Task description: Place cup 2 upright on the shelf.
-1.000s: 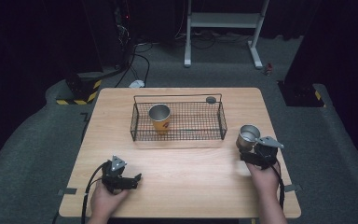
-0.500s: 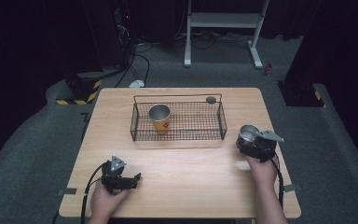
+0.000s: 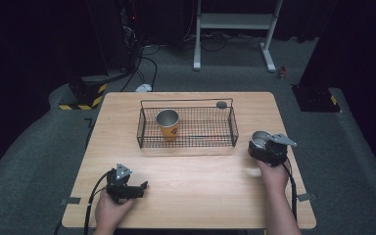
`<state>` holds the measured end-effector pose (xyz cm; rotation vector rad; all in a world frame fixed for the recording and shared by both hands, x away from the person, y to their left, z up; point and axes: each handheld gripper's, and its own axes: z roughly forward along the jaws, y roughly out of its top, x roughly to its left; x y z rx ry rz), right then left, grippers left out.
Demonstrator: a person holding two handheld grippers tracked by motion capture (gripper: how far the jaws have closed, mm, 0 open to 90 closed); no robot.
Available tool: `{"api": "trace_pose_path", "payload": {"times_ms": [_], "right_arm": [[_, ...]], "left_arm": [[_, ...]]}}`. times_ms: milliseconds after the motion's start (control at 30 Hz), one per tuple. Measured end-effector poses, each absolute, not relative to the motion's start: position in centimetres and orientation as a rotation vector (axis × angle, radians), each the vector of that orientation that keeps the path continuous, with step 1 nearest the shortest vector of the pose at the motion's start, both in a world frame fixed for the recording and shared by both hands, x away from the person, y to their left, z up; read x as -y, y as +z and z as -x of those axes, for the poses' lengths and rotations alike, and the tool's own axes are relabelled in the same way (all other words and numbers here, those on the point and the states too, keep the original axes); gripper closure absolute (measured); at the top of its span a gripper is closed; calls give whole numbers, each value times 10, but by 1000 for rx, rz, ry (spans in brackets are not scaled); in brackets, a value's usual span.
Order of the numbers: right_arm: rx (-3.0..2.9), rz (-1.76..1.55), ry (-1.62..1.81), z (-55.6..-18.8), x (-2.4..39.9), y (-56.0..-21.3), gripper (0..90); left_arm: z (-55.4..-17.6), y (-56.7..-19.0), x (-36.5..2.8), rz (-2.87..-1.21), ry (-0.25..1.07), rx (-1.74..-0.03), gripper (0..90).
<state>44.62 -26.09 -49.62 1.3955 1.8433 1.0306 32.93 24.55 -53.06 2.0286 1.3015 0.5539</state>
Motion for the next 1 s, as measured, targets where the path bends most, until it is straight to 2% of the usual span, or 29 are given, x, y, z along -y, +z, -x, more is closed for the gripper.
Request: {"api": "trace_pose_path", "payload": {"times_ms": [167, 1000], "right_arm": [[-1849, -1377, 1020, -447, 258, -496, 176], [-1880, -1298, 1030, -425, 248, -484, 183]], "left_arm": [[-329, -530, -246, -2028, 555, -1302, 39], [-329, -530, -246, -2029, 554, -1297, 48]]}}
